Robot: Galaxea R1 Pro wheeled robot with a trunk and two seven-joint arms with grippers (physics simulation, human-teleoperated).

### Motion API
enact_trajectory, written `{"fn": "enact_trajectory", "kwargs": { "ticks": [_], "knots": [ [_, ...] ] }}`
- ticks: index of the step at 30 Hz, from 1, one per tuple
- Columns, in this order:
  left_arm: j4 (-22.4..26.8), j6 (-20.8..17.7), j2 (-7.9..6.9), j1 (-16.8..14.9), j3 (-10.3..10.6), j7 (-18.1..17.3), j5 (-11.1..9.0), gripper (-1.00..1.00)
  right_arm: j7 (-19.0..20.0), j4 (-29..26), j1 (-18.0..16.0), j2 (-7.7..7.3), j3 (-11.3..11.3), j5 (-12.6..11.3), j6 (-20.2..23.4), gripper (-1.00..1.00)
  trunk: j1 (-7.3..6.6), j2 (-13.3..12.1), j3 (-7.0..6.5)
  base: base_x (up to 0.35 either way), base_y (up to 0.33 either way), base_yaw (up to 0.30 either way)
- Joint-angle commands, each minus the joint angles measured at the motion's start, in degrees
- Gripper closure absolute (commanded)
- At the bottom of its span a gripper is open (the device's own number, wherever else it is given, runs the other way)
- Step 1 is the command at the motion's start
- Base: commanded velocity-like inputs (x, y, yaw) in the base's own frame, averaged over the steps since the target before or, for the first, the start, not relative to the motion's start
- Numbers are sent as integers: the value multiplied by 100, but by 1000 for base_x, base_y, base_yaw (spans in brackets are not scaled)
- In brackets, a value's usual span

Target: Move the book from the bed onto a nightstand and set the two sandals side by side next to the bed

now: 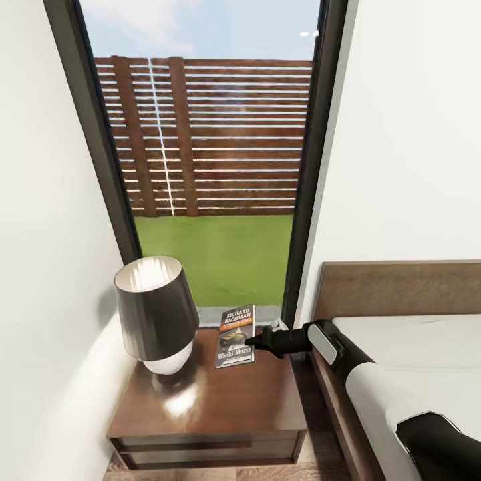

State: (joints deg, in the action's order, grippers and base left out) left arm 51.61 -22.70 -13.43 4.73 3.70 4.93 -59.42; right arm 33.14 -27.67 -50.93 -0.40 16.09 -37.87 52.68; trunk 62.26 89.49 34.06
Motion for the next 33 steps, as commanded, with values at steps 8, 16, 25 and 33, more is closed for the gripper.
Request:
{"fn": "enact_trajectory", "kwargs": {
  "ticks": [8, 16, 25, 33],
  "knots": [
    [16, -7, -2, 2, 17, 52, -61, -100, 43, -2, -5, -4, 17, 16, 5, 100, 176, 325, 149, 0, 0, 0],
    [16, -7, -2, 2, 17, 52, -61, -100, 43, -2, -6, -4, 17, 16, 5, 100, 352, 646, 292, 0, 0, 0],
    [15, 0, -1, 2, 17, 51, -56, -100, 43, -2, -6, -4, 17, 16, 5, 100, 550, 1007, 454, 0, 0, 0],
    [13, 20, -1, 2, 17, 52, -50, -100, 43, -2, -10, -4, 17, 21, -1, 100, 726, 1328, 598, 0, 0, 0]
  ]
}}
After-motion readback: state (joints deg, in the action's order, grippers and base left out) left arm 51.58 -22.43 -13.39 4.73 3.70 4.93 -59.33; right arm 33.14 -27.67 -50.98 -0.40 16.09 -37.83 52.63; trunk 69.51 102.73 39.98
